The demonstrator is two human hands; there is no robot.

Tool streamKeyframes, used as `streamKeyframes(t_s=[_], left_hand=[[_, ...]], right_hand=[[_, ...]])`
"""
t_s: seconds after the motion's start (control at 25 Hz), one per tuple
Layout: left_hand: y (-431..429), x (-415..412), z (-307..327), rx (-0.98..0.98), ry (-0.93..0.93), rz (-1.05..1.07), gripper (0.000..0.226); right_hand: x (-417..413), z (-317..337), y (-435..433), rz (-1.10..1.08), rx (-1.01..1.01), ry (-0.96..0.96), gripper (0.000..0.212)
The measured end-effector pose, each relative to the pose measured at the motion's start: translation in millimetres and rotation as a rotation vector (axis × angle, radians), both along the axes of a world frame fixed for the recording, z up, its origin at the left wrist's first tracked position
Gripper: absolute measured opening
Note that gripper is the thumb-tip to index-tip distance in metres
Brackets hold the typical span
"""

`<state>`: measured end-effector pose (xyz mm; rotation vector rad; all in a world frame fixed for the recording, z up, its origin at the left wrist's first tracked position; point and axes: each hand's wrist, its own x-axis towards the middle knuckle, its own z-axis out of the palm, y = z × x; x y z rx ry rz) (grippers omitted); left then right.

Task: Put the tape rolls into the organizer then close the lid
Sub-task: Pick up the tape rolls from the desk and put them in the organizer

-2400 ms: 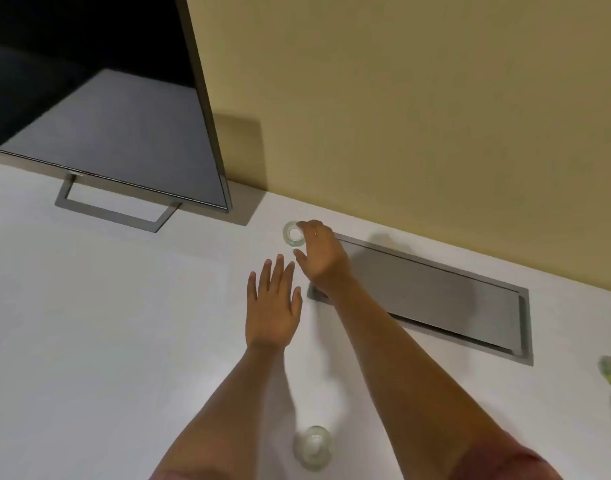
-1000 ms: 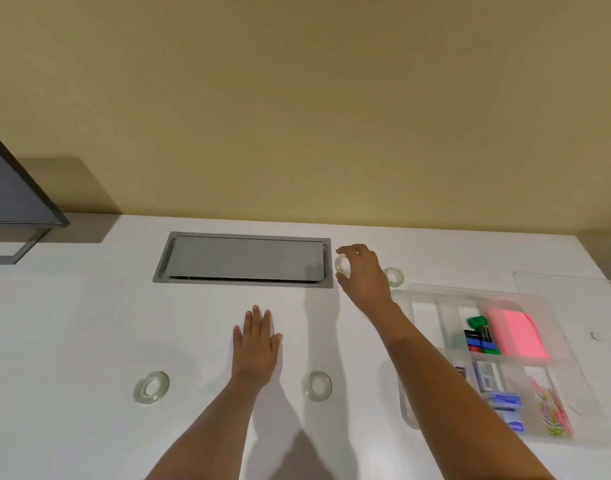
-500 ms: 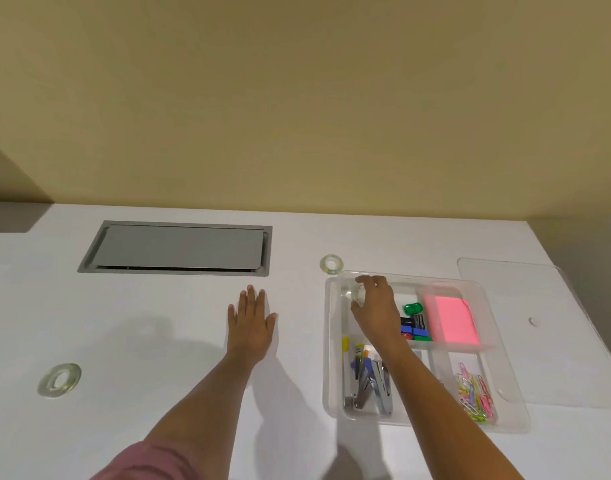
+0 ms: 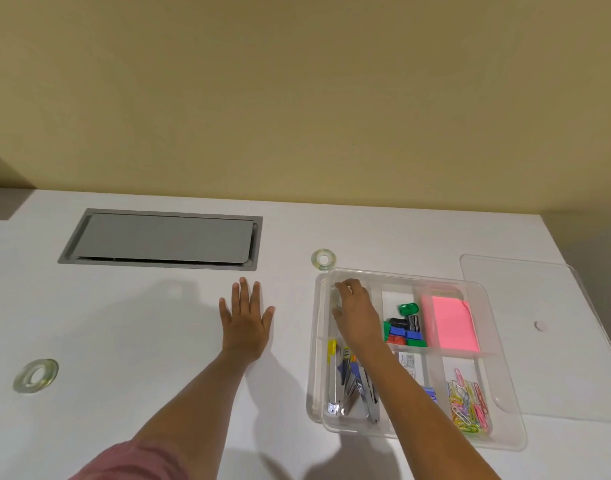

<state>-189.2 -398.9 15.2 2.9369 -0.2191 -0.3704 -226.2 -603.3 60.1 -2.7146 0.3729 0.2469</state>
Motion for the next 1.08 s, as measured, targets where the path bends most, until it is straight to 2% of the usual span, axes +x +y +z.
streamKeyframes(t_s=[0.28, 0.48, 0.6, 0.76, 0.84, 1.08], left_hand=[[1, 1, -3, 0.024, 0.006, -0.001, 0.117], [1, 2, -3, -0.01, 0.002, 0.007, 0.121], [1, 2, -1, -0.046, -0.001, 0.008, 0.117], [-1, -1, 6, -0.08, 0.004, -0.002, 0.107], [-1, -1, 6, -0.077, -0.016, 0.001, 0.102], [1, 1, -4, -0.035, -0.023, 0.008, 0.108]], right_hand=[[-4, 1, 2, -0.102, 0.007, 0.001, 0.048], [-5, 8, 0, -0.208, 0.17, -0.064, 0.049], [-7, 18, -2, -0.269, 0.228, -0.178, 0.041], [15, 39, -1, -0.259, 0.196, -0.419, 0.025], [39, 46, 1, -0.221, 0.18, -0.37, 0.027], [95, 38, 8, -0.077, 0.014, 0.056, 0.046]])
